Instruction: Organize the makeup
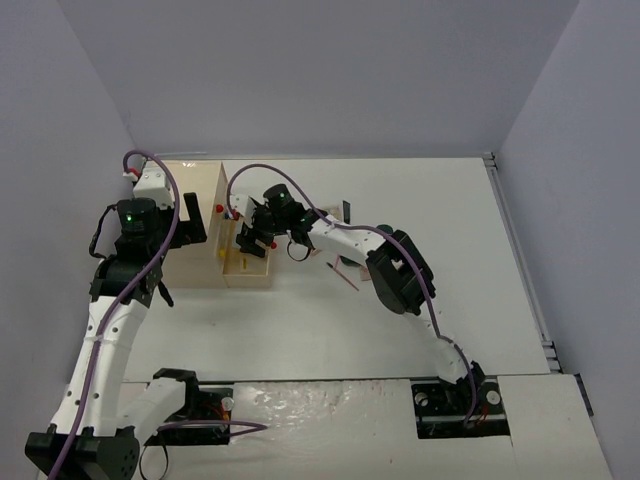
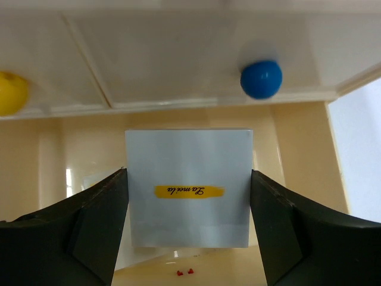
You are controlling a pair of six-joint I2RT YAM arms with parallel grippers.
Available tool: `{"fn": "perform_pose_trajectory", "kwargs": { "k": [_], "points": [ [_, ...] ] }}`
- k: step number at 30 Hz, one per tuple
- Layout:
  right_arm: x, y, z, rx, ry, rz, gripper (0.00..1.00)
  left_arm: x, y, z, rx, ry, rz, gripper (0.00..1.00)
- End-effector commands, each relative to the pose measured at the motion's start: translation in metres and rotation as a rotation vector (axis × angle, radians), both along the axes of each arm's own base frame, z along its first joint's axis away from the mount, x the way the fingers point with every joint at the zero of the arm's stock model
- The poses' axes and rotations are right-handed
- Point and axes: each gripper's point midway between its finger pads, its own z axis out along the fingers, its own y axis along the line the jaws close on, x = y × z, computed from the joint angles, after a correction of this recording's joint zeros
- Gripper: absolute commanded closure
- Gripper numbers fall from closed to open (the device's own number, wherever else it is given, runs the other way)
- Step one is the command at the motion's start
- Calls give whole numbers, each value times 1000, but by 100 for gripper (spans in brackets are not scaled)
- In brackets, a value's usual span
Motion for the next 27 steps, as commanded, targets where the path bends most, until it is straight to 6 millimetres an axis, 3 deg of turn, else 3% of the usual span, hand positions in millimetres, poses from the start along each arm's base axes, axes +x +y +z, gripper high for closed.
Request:
{"fn": "perform_pose_trajectory", "kwargs": {
  "k": [1,3,6,8,9,14,18,22,27],
  "points": [
    [33,5,60,98,-151,-67,29,9,2,25,-14,-88,12,3],
    [35,4,65,114,-155,-84,20,9,2,25,-15,-88,12,3],
    [41,-7,94,169,-171,-150,8,9,1,25,-15,-85,7,3],
    [46,-15,102,194,-168,-196,3,9,0,24,-16,-84,6,3],
    [47,-19,119,226,-184,-216,1,9,0,24,-16,-83,4,3],
    [75,-81,148,311,-138,-516,1,9,-1,24,-17,-81,-1,3],
    [99,-144,135,317,-50,-773,3,10,-2,24,-22,-80,-6,3],
    [110,-183,92,253,74,-943,4,10,-2,23,-24,-75,-6,3],
    [114,-199,44,196,178,-1040,4,12,-3,20,-23,-65,-9,3]
  ]
}}
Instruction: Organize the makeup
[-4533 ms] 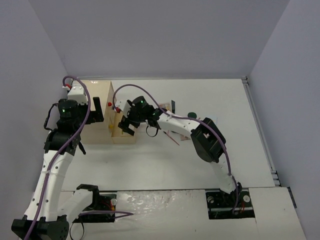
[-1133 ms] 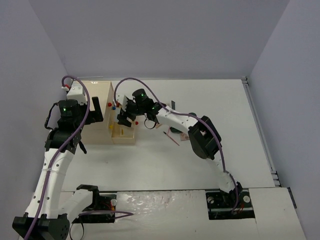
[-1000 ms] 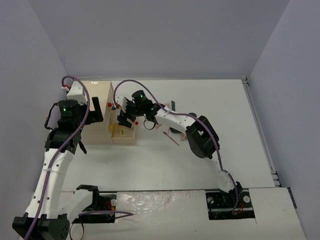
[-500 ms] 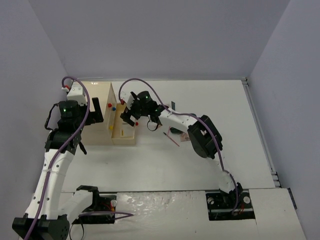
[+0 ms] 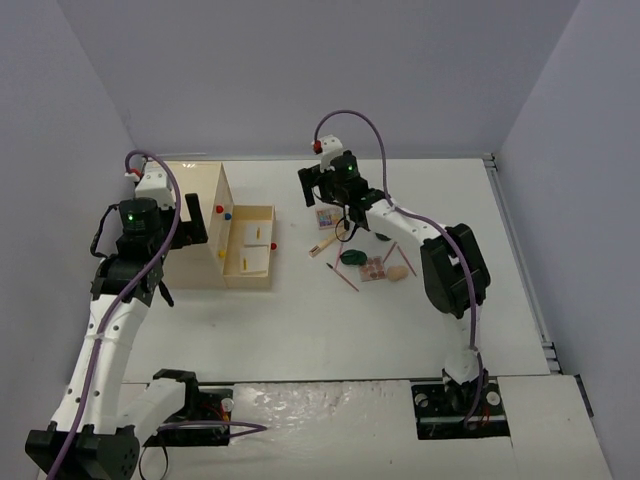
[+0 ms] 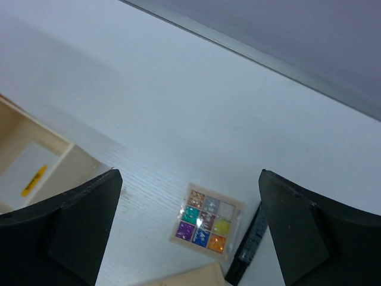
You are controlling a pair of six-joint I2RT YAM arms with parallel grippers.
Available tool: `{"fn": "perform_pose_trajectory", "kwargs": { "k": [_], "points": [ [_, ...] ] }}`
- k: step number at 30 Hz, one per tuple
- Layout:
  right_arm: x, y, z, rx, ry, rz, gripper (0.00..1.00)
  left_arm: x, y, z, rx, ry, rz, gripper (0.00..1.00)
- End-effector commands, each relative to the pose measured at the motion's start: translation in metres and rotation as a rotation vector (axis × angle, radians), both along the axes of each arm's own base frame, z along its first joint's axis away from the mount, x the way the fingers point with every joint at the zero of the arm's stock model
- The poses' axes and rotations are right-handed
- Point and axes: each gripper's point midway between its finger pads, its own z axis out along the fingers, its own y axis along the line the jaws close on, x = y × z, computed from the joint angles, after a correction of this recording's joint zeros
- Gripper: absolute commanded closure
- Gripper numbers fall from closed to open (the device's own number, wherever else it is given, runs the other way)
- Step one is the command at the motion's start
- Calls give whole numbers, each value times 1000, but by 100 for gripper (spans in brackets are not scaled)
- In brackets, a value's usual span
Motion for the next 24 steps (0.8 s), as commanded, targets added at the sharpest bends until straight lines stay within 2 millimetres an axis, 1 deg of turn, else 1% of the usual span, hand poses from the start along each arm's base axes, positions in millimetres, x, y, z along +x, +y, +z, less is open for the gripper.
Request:
{"fn": "perform_pose_trajectory", "kwargs": {
  "k": [1,5,9,19,24],
  "points": [
    [-1,-4,-26,55,90,-117,4,10,0,23,-17,-75,1,3],
    [5,-4,-56,70,160,-157,4,11,-1,21,-16,-66,0,3],
    [7,-5,-76,62,193,-184,4,11,-1,20,-17,-62,-3,3],
    [8,-25,-114,23,239,-302,4,12,-3,20,-23,-60,-9,3],
    [5,-31,-124,8,255,-330,4,12,-3,19,-23,-59,-9,3]
  ]
}}
